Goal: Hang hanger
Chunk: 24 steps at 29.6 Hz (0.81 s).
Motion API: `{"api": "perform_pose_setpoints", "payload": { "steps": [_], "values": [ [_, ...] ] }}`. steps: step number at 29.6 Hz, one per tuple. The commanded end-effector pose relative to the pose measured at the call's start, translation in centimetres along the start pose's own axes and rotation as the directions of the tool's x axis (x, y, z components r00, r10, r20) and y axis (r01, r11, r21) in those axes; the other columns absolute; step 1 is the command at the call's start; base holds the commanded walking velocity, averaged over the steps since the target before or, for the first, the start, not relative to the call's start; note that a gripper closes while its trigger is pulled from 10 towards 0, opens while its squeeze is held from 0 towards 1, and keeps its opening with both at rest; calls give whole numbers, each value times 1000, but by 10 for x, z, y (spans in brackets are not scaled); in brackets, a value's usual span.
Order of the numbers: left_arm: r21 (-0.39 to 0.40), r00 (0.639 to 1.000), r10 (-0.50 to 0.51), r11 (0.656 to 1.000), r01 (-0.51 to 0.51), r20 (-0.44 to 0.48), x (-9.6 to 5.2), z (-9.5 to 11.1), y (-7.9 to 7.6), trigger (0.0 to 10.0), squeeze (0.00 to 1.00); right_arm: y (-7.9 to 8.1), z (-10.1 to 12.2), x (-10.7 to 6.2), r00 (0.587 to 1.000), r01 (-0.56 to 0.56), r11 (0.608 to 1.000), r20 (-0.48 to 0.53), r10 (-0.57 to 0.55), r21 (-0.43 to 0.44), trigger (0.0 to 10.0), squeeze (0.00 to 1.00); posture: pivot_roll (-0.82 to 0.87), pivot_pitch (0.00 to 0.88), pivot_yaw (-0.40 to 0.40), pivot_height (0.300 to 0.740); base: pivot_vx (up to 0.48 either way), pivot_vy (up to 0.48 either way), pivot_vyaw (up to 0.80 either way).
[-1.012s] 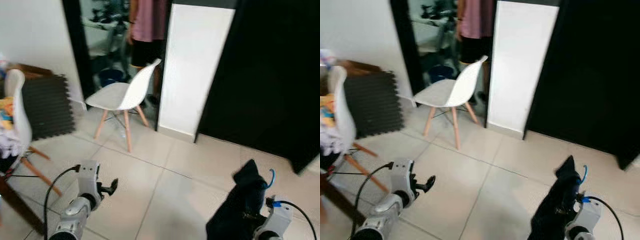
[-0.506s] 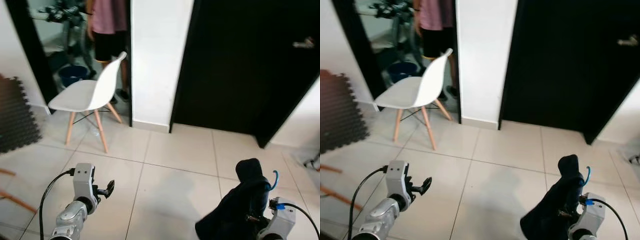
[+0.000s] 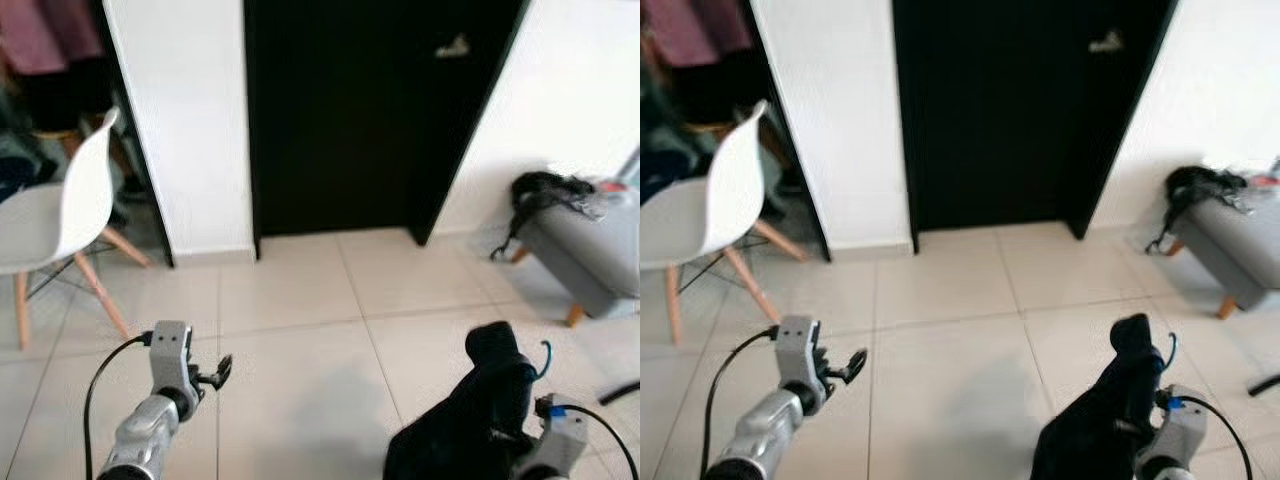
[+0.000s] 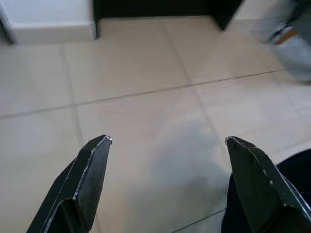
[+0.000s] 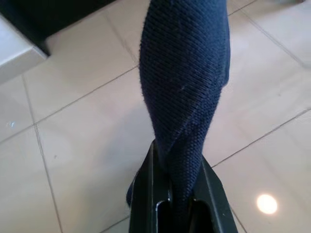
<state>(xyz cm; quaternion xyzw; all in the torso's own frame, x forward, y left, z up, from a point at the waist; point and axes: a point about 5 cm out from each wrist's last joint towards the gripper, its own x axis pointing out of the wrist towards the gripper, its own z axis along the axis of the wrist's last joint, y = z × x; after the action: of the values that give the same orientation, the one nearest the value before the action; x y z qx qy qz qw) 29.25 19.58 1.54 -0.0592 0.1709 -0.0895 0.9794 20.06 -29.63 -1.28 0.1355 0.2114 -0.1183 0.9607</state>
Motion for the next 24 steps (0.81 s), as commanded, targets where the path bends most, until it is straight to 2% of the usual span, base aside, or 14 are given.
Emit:
{"api": "perform_pose_setpoints", "payload": {
  "steps": [1,24],
  "values": [
    [-11,999,7,1000,-8,-32,-4,-9,1,10000,0,-1,8,2,999,3,1000,35,-3,2,10000,0,-7,40,-47,740,0,0,-800],
    [-5,999,-7,1000,7,-31,-1,-6,0,10000,0,1,16,7,999,5,1000,51,-6,8,10000,0,-25,52,-35,740,0,0,-800]
  ]
}}
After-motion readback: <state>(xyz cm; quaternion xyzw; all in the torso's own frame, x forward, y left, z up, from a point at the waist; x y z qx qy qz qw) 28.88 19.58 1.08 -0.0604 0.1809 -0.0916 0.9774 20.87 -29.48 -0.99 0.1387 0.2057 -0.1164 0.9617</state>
